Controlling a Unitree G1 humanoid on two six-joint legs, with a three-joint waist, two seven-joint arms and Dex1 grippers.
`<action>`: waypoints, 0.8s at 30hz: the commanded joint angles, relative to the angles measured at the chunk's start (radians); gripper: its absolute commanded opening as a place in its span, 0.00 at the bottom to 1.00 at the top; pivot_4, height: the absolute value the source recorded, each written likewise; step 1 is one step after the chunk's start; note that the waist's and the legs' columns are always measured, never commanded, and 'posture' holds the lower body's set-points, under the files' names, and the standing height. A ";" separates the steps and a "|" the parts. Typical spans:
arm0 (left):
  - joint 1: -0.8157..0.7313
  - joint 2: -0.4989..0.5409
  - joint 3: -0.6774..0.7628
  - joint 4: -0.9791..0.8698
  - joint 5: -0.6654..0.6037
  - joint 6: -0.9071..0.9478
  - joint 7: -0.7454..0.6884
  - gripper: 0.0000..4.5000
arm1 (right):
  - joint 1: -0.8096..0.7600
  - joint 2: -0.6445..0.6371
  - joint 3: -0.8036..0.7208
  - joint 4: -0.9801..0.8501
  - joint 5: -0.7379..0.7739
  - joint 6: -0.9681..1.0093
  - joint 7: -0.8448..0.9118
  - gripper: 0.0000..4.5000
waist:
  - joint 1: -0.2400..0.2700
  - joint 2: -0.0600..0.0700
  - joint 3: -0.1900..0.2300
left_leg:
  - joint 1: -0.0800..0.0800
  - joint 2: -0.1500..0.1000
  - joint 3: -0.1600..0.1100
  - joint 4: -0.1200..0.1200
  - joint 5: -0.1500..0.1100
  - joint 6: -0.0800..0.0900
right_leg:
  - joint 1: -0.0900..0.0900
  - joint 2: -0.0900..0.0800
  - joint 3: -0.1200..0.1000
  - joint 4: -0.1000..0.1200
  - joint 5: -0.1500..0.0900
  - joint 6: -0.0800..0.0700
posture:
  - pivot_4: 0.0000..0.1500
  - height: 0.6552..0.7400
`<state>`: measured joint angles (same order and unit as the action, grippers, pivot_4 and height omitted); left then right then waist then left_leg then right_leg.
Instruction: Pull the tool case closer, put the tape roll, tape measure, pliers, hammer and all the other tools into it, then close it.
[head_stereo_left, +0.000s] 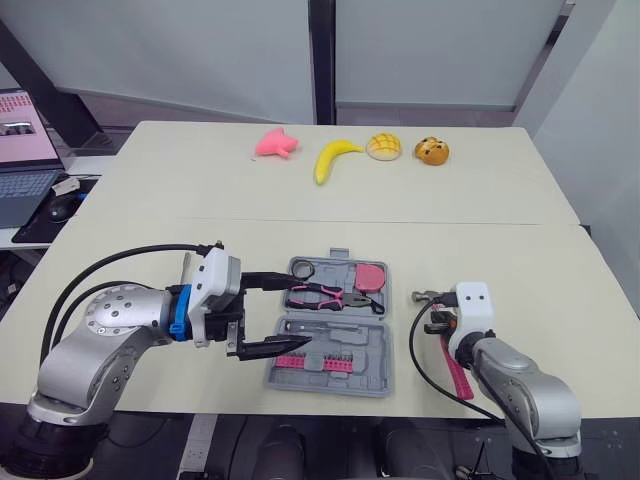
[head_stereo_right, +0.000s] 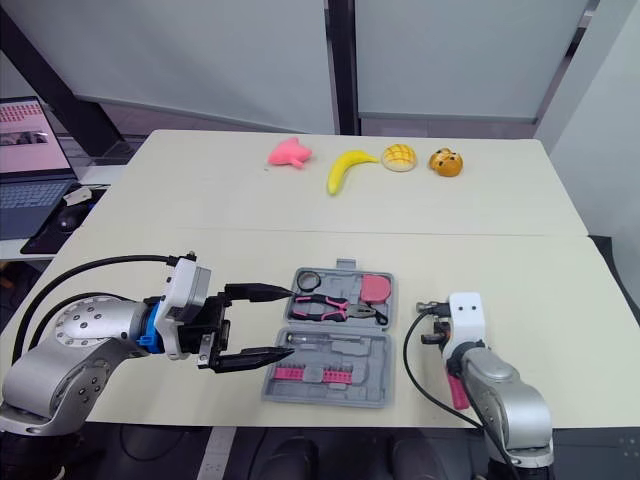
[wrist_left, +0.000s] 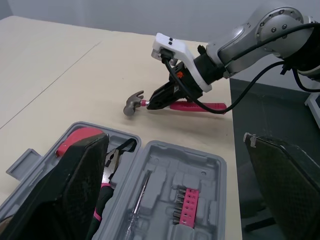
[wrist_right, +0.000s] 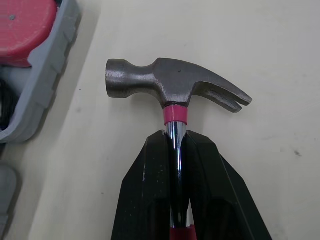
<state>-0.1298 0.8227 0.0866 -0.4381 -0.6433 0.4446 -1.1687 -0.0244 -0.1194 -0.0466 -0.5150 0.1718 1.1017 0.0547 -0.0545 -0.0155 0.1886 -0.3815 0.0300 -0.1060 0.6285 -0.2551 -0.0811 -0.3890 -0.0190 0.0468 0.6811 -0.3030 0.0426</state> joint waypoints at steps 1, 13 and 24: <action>0.005 0.015 0.025 -0.035 -0.002 -0.019 -0.004 1.00 | -0.014 0.025 0.011 -0.010 -0.026 -0.058 -0.037 0.05 | 0.000 0.000 0.000 | 0.000 0.000 0.000 0.000 0.000 0.000 | 0.000 0.000 0.000 0.000 0.000 0.000 | 1.00 1.00; 0.012 0.026 0.023 -0.047 0.001 -0.018 0.001 1.00 | -0.009 0.111 0.037 0.106 -0.077 -0.202 -0.095 0.05 | -0.001 0.000 0.000 | 0.000 0.000 0.000 0.000 0.000 0.000 | 0.000 0.000 0.000 0.000 0.000 0.000 | 1.00 1.00; 0.030 0.027 0.026 -0.033 0.015 -0.041 -0.006 1.00 | -0.011 0.167 -0.018 0.091 -0.043 -0.161 -0.101 0.30 | -0.001 0.000 0.000 | 0.000 0.000 0.000 0.000 0.000 0.000 | 0.000 0.000 0.000 0.000 0.000 0.000 | 1.00 1.00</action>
<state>-0.1078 0.8367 0.0866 -0.4530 -0.6332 0.4248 -1.1690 -0.0314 0.0360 -0.0368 -0.3867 0.1102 0.9180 -0.0292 -0.0556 -0.0155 0.1886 -0.3812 0.0302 -0.1060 0.6285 -0.2551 -0.0811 -0.3890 -0.0190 0.0468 0.6812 -0.3029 0.0425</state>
